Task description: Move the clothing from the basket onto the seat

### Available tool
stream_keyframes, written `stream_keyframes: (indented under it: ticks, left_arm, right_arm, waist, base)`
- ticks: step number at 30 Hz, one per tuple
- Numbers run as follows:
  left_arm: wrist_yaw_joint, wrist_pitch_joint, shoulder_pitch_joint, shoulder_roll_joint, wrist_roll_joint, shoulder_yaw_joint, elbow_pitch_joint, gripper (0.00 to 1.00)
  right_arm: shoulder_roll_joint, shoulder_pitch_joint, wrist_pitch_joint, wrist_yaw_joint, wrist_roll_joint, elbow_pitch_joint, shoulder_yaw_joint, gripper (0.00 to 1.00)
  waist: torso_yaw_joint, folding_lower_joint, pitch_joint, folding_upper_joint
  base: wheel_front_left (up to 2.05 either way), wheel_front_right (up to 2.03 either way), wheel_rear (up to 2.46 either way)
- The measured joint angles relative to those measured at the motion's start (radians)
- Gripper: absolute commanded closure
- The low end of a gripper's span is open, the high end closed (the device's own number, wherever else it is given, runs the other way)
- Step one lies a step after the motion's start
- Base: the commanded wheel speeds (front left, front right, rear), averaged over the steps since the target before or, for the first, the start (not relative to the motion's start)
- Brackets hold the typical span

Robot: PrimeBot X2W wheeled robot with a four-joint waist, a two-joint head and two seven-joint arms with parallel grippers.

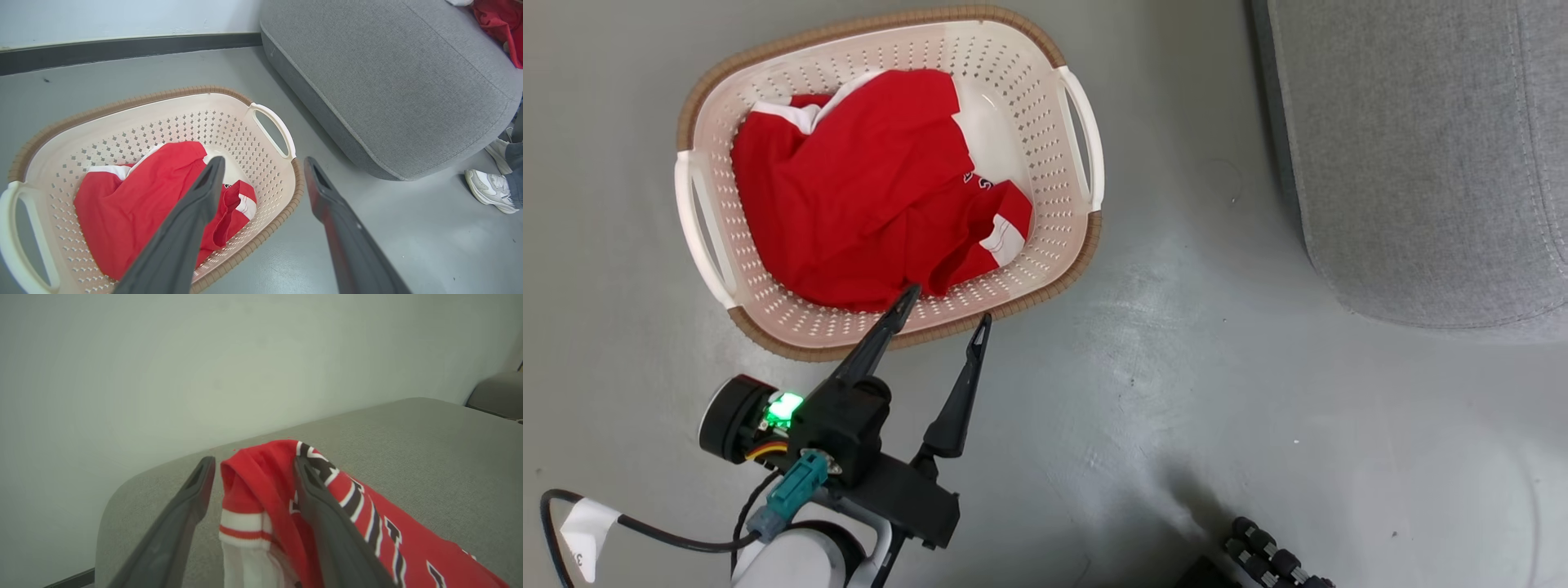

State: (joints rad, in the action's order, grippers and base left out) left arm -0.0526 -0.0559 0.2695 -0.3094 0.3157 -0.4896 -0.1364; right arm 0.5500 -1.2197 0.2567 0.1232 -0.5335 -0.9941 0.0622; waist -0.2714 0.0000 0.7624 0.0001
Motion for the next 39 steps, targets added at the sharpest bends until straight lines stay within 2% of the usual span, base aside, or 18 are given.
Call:
stream_keyframes:
  ticks: [8,18,23,33,39]
  left_arm:
    - [0.000,0.039,0.009,0.035,0.019,0.001,0.051,0.00]
    - [0.000,0.106,0.009,0.095,0.064,0.000,0.147,0.00]
    - [0.000,0.150,0.009,0.143,0.092,0.004,0.199,0.00]
    - [0.000,0.227,0.007,0.207,0.128,0.012,0.329,0.00]
    - [0.001,0.262,-0.006,0.219,0.141,0.023,0.389,0.00]
  right_arm:
    - [-0.047,0.096,0.000,0.000,0.033,0.096,-0.079,0.00]
    - [-0.142,0.331,0.000,0.000,0.052,0.248,-0.182,0.00]
    - [-0.152,0.443,0.000,0.000,0.092,0.322,-0.198,0.00]
    - [-0.157,0.622,0.000,0.000,0.124,0.427,-0.217,0.00]
    - [-0.183,0.732,0.000,0.000,0.131,0.458,-0.212,0.00]
  waist:
    - [0.001,-0.0001,-0.048,-0.0001]
    - [0.009,-0.0002,-0.154,-0.0003]
    - [0.025,-0.0003,-0.218,-0.0003]
    - [0.104,-0.0003,-0.343,-0.0003]
    - [0.180,-0.0002,-0.409,-0.0003]
  base:
    - [0.00,0.00,0.00]
    - [0.00,0.00,0.00]
    - [0.00,0.00,0.00]
    - [0.00,0.00,0.00]
    - [0.00,0.00,0.00]
